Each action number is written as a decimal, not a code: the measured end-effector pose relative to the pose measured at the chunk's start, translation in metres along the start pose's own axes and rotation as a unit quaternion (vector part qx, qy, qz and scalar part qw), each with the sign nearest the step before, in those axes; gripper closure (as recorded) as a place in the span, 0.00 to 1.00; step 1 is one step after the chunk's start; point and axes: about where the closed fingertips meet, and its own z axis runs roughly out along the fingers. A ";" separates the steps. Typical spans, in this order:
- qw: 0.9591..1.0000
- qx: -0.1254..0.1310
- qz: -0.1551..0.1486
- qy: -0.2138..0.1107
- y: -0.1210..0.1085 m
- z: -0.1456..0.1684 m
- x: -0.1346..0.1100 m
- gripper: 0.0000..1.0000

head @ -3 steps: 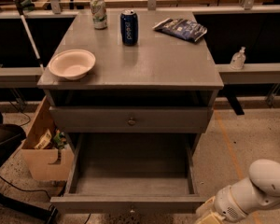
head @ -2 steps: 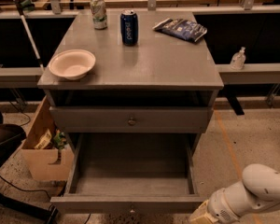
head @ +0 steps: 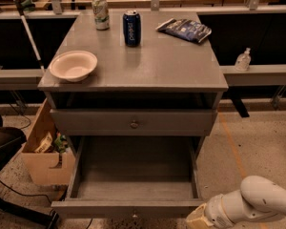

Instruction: Close middle drawer

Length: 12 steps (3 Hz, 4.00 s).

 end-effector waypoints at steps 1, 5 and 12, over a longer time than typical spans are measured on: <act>1.000 0.010 -0.012 -0.009 -0.012 0.017 -0.006 1.00; 0.999 0.021 -0.019 -0.038 -0.037 0.038 -0.029 1.00; 0.988 0.055 -0.076 -0.121 -0.097 0.050 -0.106 1.00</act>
Offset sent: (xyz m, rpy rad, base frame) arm 0.0616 0.0266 -0.0381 0.0274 -0.1097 -0.0353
